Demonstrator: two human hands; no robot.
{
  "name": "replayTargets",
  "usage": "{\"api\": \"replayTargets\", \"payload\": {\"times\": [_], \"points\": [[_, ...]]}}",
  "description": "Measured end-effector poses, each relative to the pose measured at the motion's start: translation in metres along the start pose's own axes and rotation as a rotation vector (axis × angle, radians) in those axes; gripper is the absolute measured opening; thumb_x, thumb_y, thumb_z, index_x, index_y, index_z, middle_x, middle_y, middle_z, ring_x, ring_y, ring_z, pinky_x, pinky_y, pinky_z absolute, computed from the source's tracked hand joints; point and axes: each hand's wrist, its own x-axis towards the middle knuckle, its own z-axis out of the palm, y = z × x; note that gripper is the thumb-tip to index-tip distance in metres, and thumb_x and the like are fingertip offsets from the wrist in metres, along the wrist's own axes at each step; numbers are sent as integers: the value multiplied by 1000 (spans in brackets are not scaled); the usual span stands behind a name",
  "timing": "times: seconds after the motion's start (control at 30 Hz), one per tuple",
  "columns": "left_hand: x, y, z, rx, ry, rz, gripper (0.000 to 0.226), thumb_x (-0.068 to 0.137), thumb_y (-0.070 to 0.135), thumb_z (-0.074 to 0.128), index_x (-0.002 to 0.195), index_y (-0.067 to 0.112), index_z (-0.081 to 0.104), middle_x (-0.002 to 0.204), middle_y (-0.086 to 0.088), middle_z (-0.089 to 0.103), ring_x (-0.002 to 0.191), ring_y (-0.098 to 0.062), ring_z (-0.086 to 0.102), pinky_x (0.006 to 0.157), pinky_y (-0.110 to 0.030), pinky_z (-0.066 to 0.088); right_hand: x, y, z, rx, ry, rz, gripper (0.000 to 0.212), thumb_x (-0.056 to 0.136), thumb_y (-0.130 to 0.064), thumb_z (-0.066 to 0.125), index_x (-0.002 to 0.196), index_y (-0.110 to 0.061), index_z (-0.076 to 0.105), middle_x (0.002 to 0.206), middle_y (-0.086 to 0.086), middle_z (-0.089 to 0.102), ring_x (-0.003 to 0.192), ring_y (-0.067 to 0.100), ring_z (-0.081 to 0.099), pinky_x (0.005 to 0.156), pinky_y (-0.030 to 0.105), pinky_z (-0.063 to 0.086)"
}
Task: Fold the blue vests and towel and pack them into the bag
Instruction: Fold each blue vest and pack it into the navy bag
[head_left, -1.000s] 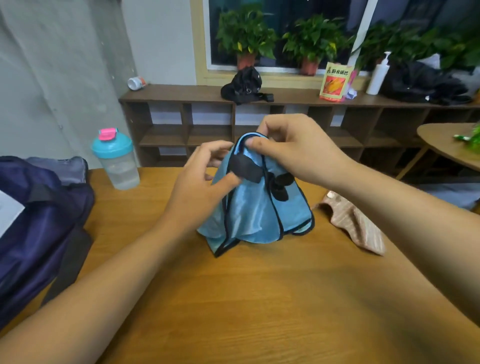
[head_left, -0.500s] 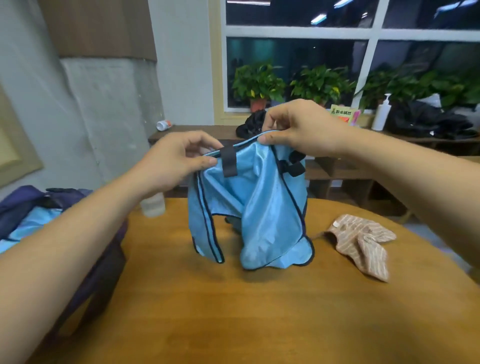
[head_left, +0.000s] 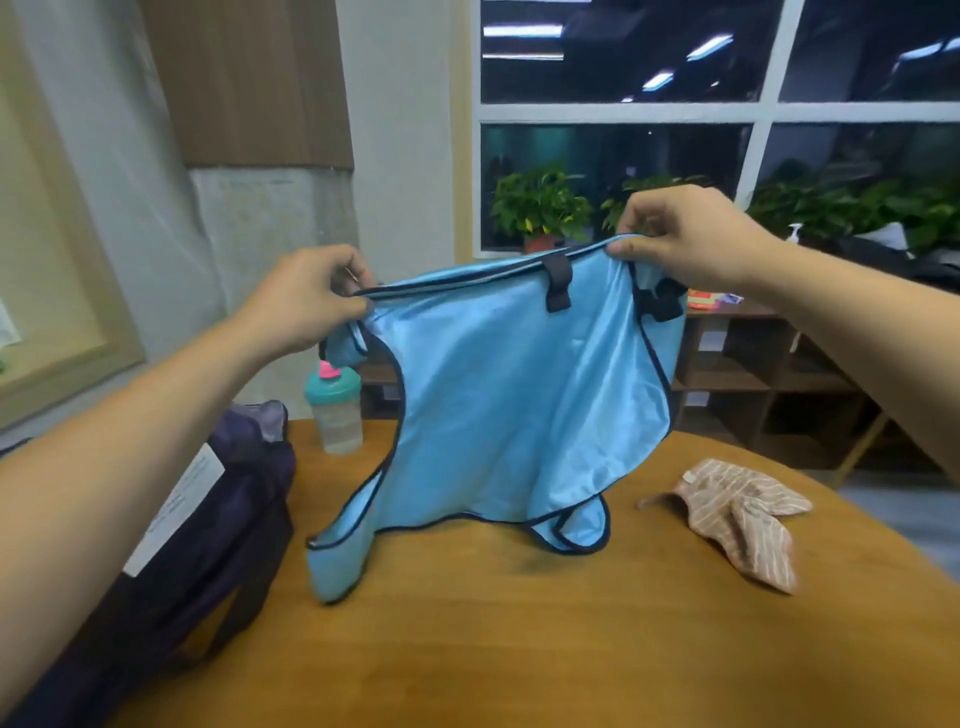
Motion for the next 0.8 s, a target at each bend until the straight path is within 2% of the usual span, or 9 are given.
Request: {"api": "replayTargets", "payload": {"times": [0.1, 0.17, 0.27, 0.37, 0.47, 0.57, 0.63, 0.7, 0.8], "points": [[-2, 6, -5, -50, -15, -45, 11, 89, 12, 80, 96, 16, 73, 83, 0, 73, 73, -19, 66, 61, -26, 47, -2, 8, 5, 4, -44, 69, 24, 95, -42, 78, 86, -22, 68, 79, -5, 66, 75, 15, 60, 66, 34, 42], [-2, 14, -2, -113, -25, -50, 8, 91, 11, 77, 96, 16, 74, 83, -1, 73, 69, -15, 64, 59, -24, 48, -3, 7, 10, -11, -148, 120, 20, 96, -40, 77, 88, -23, 68, 84, -3, 68, 81, 19, 64, 65, 32, 44], [-2, 30, 5, -189, -50, -17, 5, 90, 10, 78, 93, 14, 76, 85, -4, 76, 70, -15, 67, 67, -26, 52, -4, -10, 23, -29, -318, 133, 12, 92, -33, 79, 98, -29, 69, 98, -7, 70, 97, 20, 68, 79, 34, 50], [-2, 53, 14, -233, -116, -9, 6, 89, 12, 78, 90, 17, 78, 82, -2, 77, 73, -11, 69, 75, -30, 55, -9, -44, 40, 159, -385, 91, 43, 86, -41, 83, 125, -32, 66, 122, -12, 69, 114, 10, 66, 102, 34, 52], [-3, 74, 23, -251, -162, 12, 4, 87, 17, 79, 89, 21, 79, 81, -1, 79, 80, -17, 75, 84, -41, 60, -20, -83, 58, 351, -493, 3, 69, 82, -55, 86, 141, -38, 55, 133, -20, 65, 119, -2, 63, 104, 26, 50], [-7, 89, 27, -285, -182, 20, 5, 85, 21, 79, 89, 23, 77, 80, -1, 79, 80, -20, 76, 87, -48, 61, -26, -101, 82, 507, -450, 7, 53, 86, -40, 86, 132, -33, 60, 124, -15, 72, 113, 1, 68, 101, 32, 56], [-9, 93, 27, -315, -191, 17, 8, 84, 26, 80, 92, 25, 76, 81, -2, 79, 76, -19, 73, 84, -48, 60, -25, -103, 90, 570, -350, 47, 33, 91, -28, 81, 120, -25, 66, 111, -1, 77, 103, 17, 74, 97, 45, 60], [-12, 90, 24, -358, -217, -5, 16, 85, 35, 81, 97, 27, 74, 85, -2, 80, 77, -22, 70, 78, -45, 56, -24, -99, 89, 655, -280, 118, 17, 96, -20, 72, 112, -16, 68, 104, 12, 77, 93, 24, 76, 89, 47, 60], [-18, 78, 22, -374, -289, -43, 23, 88, 48, 80, 106, 37, 72, 96, 2, 80, 89, -25, 74, 82, -48, 57, -23, -88, 81, 699, -243, 191, 19, 100, -23, 65, 107, -7, 69, 103, 17, 77, 95, 32, 75, 91, 50, 59]]}}
